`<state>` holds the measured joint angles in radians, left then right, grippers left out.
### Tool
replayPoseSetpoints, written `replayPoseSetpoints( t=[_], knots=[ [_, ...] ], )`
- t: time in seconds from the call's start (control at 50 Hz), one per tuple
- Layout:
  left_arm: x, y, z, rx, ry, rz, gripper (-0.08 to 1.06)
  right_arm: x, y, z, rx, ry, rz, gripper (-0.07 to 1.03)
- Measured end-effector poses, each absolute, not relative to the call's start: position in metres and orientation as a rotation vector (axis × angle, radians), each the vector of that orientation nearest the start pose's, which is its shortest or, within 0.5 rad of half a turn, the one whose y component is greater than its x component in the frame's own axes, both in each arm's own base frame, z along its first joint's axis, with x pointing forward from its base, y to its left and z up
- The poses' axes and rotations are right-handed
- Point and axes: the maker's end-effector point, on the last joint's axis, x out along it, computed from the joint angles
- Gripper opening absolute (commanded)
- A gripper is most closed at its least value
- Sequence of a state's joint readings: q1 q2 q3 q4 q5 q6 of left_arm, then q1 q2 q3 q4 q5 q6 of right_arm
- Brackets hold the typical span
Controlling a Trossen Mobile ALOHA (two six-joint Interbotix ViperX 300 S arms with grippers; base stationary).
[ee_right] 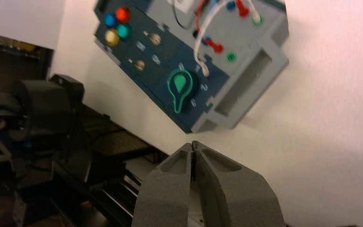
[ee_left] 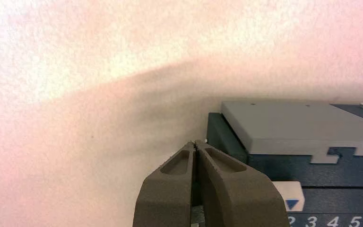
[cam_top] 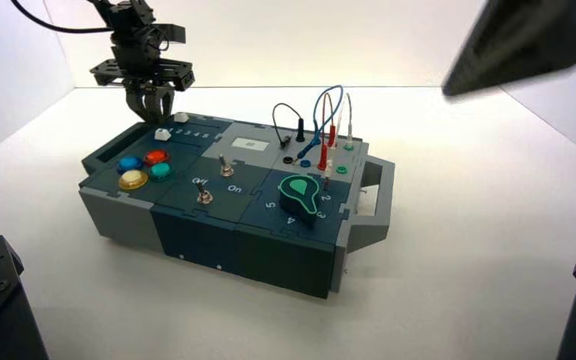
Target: Move the box to the right.
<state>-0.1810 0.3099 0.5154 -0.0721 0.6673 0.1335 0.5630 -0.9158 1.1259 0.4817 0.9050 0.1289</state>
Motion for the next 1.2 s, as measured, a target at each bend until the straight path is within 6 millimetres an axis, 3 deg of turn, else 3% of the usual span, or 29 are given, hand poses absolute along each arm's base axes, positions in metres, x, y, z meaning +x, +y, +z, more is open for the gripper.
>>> replayPoseSetpoints(
  t=[0.16,0.64,1.06,1.2],
  knots=[
    [0.359,-0.075,0.008,0.163,1.467,-0.243,-0.03,0.1,0.143,0.129,0.281,1.322,0.567,-0.02],
    [0.386,-0.088,0.042,0.177,1.363,-0.271,-0.03,0.097,0.153,0.116,0.308,1.403,0.574,-0.02],
    [0.409,-0.097,0.071,0.202,1.294,-0.3,-0.03,0.106,0.202,0.088,0.156,1.579,0.598,-0.02],
    [0.417,-0.098,0.078,0.197,1.272,-0.299,-0.03,0.107,0.203,0.078,0.147,1.615,0.572,-0.02]
  ],
)
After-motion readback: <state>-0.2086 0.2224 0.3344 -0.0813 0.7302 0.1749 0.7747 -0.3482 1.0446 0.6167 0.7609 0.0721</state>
